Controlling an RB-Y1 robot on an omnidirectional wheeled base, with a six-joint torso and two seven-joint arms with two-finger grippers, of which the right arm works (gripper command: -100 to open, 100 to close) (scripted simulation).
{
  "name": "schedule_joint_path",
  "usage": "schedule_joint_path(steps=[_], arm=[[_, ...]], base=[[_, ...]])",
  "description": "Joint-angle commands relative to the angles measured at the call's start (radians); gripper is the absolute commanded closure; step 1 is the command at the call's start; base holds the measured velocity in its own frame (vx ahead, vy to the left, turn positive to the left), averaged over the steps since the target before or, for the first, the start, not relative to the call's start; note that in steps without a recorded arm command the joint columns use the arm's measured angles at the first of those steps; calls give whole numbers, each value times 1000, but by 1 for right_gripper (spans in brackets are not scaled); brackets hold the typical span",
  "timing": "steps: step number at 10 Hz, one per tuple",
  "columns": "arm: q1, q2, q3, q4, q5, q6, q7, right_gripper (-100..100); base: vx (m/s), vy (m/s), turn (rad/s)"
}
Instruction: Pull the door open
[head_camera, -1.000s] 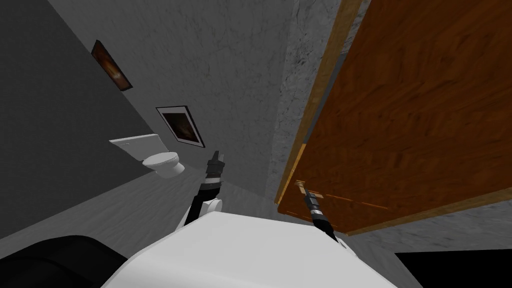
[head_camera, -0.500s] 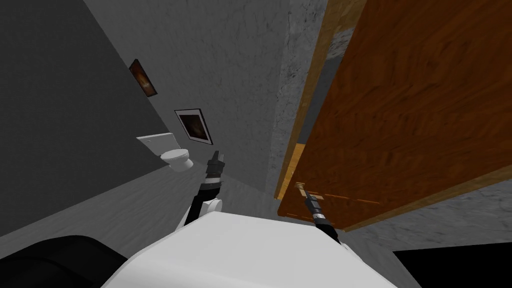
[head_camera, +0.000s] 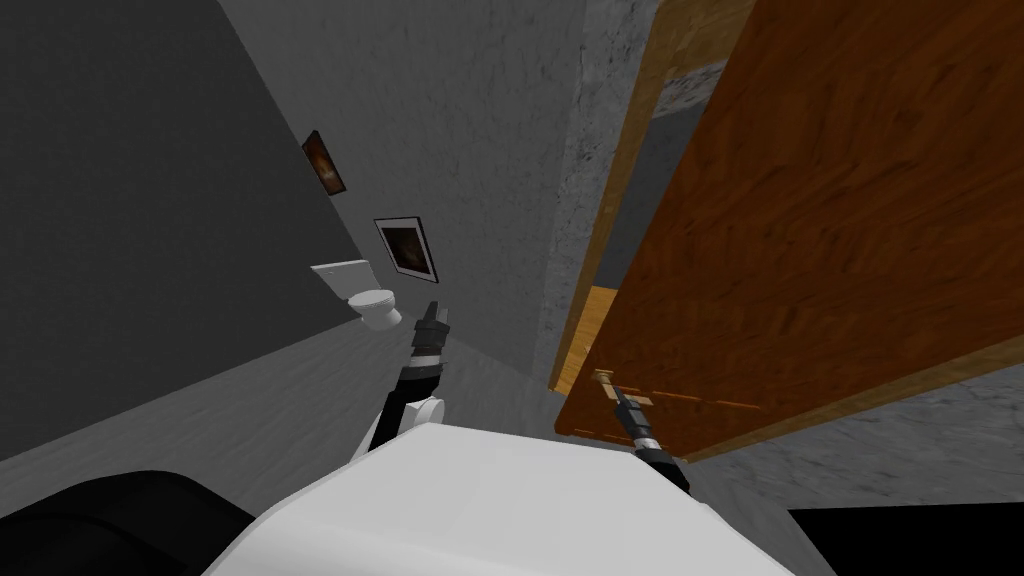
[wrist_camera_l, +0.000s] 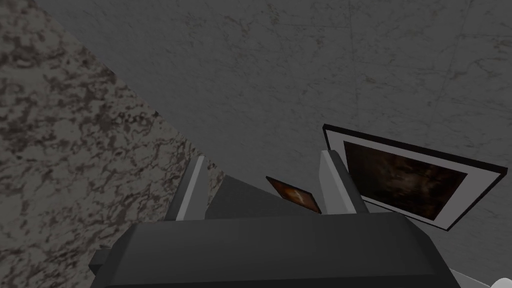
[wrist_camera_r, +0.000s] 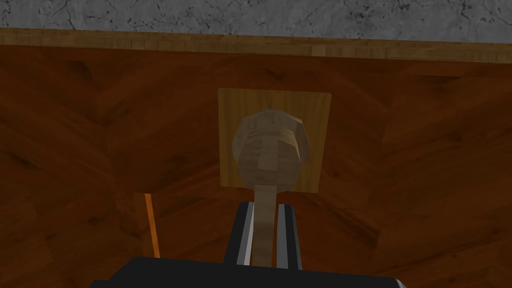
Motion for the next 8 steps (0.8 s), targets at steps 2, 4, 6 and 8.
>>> schedule_joint_path(steps=[2,4,6,8], arm=[[33,-19,18,-8,5,-40,-22,100],[47,-31,29,-5,8,-65,-35,100],[50,-33,32,-3,9,-66,-36,100],[66,-42,42,16,9,-106,-47,100]], base=[[-173,-63,138],[-161,-45,88],[-96,-30,43],[-184,-82,206]])
